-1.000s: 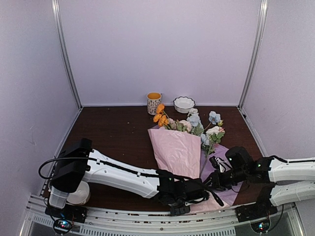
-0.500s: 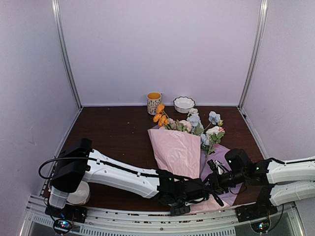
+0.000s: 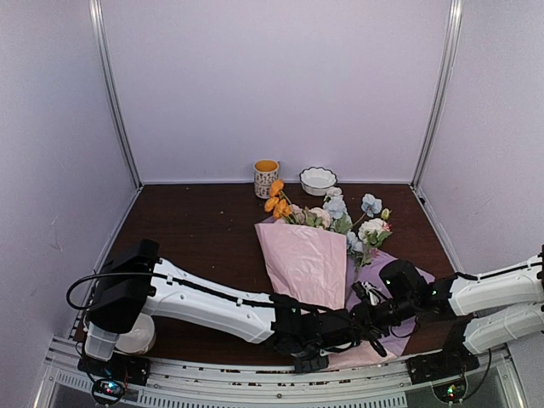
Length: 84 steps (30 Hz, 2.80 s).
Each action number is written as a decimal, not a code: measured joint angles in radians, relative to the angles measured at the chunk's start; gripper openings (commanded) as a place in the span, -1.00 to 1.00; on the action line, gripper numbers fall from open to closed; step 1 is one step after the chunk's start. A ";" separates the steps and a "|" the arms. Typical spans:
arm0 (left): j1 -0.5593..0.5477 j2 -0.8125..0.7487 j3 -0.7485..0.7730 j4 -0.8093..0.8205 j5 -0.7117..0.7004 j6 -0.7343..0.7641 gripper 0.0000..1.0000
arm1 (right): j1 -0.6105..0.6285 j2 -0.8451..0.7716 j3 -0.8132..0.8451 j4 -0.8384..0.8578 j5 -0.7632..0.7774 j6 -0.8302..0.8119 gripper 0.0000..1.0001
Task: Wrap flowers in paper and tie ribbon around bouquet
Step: Fold the one-fourth-folded wrapping paper at the center of the board, then press the fold line on the 2/3-folded wrapping paper.
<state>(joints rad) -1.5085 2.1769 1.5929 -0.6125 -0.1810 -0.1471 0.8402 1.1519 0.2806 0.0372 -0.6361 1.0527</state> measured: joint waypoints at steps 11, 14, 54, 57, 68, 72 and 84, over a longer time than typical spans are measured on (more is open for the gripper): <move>-0.005 0.000 0.000 0.002 -0.005 0.007 -0.79 | 0.031 0.068 0.006 0.120 -0.023 0.051 -0.90; -0.005 0.000 0.000 0.006 -0.003 0.006 -0.63 | 0.033 0.068 0.009 0.123 -0.031 0.045 -1.00; 0.787 -0.220 -0.342 0.514 0.501 -0.325 0.20 | 0.033 0.105 0.063 -0.056 0.020 -0.160 -1.00; 0.807 -0.164 -0.305 0.517 0.514 -0.340 -0.04 | 0.033 0.106 0.066 -0.058 0.021 -0.164 -1.00; 0.814 -0.095 -0.224 0.559 0.537 -0.362 0.03 | 0.033 0.104 0.095 -0.119 0.035 -0.206 -1.00; 0.814 -0.113 -0.257 0.557 0.492 -0.369 0.01 | 0.033 0.098 0.095 -0.134 0.042 -0.216 -1.00; 0.523 -0.399 -0.207 0.420 0.218 -0.181 -0.07 | 0.033 0.082 0.095 -0.150 0.068 -0.219 -1.00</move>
<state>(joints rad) -0.9852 1.7779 1.3857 -0.1921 0.0368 -0.3283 0.8730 1.2339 0.3759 -0.1123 -0.5678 0.8333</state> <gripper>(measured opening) 0.474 0.006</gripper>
